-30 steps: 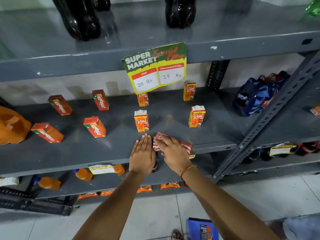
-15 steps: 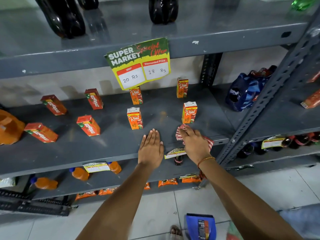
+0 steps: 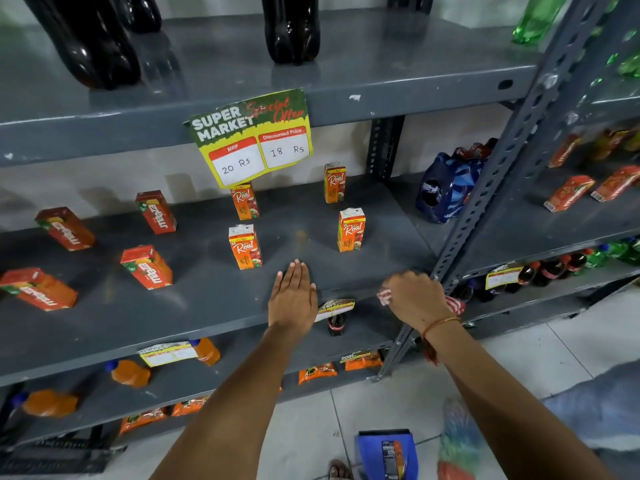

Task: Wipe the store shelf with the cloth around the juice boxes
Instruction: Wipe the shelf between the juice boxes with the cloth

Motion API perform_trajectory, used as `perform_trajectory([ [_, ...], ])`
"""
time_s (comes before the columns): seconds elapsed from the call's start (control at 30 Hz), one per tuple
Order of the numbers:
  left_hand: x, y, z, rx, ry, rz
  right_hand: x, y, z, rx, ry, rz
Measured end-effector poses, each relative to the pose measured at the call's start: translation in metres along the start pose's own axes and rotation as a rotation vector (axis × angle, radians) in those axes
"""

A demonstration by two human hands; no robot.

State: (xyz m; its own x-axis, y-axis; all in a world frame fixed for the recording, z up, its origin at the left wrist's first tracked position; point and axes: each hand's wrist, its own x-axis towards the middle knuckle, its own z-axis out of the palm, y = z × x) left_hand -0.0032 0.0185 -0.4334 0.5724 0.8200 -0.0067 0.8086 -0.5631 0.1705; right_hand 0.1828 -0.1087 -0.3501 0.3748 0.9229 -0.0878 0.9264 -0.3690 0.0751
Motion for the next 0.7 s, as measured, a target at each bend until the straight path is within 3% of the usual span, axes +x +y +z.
perform_trajectory([
  [0.13,0.008,0.008,-0.001,-0.036,0.021,0.038,0.002,-0.008,-0.006,0.329,0.132,0.004],
  [0.3,0.010,0.008,0.003,-0.026,0.014,0.071,0.027,-0.007,0.015,0.745,0.309,0.181],
  [0.5,0.012,0.008,0.007,0.002,0.070,0.071,0.083,0.002,0.018,0.961,0.472,0.427],
  [0.7,0.016,0.007,0.014,-0.002,0.091,0.062,0.179,0.012,0.020,0.937,0.433,0.401],
])
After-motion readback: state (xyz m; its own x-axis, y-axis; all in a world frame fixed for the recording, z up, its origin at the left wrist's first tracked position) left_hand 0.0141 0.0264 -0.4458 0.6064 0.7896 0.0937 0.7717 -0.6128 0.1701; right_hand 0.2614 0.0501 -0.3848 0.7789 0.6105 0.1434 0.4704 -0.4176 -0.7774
